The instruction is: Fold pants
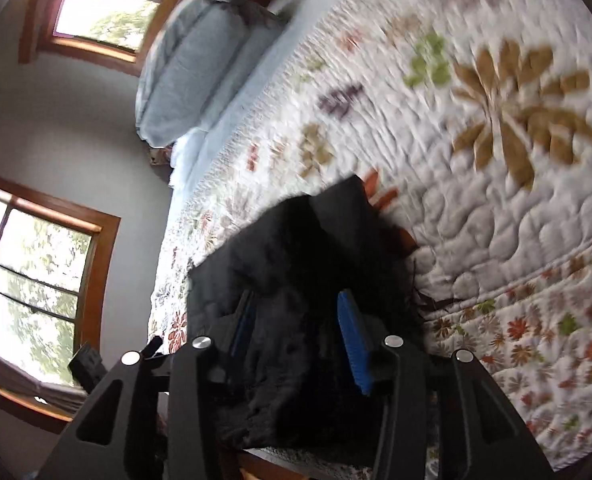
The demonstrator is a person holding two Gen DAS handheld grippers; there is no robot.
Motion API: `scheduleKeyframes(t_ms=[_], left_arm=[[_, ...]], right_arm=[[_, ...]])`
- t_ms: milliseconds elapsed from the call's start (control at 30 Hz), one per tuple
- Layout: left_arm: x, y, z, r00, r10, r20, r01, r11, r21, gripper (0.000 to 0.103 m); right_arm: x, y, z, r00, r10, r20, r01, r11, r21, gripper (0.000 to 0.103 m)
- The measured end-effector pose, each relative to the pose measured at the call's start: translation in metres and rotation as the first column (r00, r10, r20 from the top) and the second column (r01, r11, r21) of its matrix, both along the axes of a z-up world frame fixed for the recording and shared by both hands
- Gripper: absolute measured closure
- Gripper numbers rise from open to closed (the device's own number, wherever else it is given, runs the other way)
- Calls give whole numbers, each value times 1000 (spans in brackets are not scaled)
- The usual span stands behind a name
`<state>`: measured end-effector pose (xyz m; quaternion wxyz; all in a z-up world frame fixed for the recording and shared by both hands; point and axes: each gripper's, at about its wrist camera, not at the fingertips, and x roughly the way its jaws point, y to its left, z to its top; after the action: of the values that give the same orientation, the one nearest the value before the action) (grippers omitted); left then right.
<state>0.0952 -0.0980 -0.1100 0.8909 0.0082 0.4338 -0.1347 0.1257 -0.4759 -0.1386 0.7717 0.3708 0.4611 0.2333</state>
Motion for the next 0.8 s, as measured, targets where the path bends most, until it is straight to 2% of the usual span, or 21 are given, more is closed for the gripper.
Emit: scheduleKeyframes(t_ms=[200, 300, 367, 533, 633, 700, 733, 767, 800], left_arm=[[2, 8, -14, 999, 35, -36, -34, 999, 16, 14], [2, 10, -20, 998, 44, -48, -43, 999, 28, 14], [3, 10, -24, 997, 46, -56, -43, 998, 40, 14], [5, 13, -30, 996, 53, -70, -51, 998, 30, 13], [6, 12, -34, 995, 57, -83, -55, 998, 24, 13], [6, 14, -33, 994, 55, -90, -54, 998, 18, 13], [6, 16, -31, 994, 52, -94, -51, 999, 14, 13], [5, 20, -29, 994, 50, -97, -49, 999, 12, 13], [5, 24, -27, 994, 46, -102, -46, 999, 8, 13]], right_arm=[[-14, 36, 21, 985, 156, 78, -154, 988, -27, 60], [-21, 49, 15, 980, 189, 60, -181, 977, -115, 62], [-22, 51, 10, 982, 188, 35, -181, 974, -139, 63], [-26, 36, -7, 990, 143, 2, -142, 984, -110, 74], [-29, 33, -11, 991, 131, -3, -131, 988, -77, 74], [-31, 28, -7, 992, 124, 9, -124, 991, -49, 70], [-34, 23, -2, 994, 112, 19, -111, 993, -45, 58], [-36, 19, 4, 994, 100, 31, -98, 993, -59, 42], [-37, 14, 10, 995, 88, 42, -84, 993, -81, 35]])
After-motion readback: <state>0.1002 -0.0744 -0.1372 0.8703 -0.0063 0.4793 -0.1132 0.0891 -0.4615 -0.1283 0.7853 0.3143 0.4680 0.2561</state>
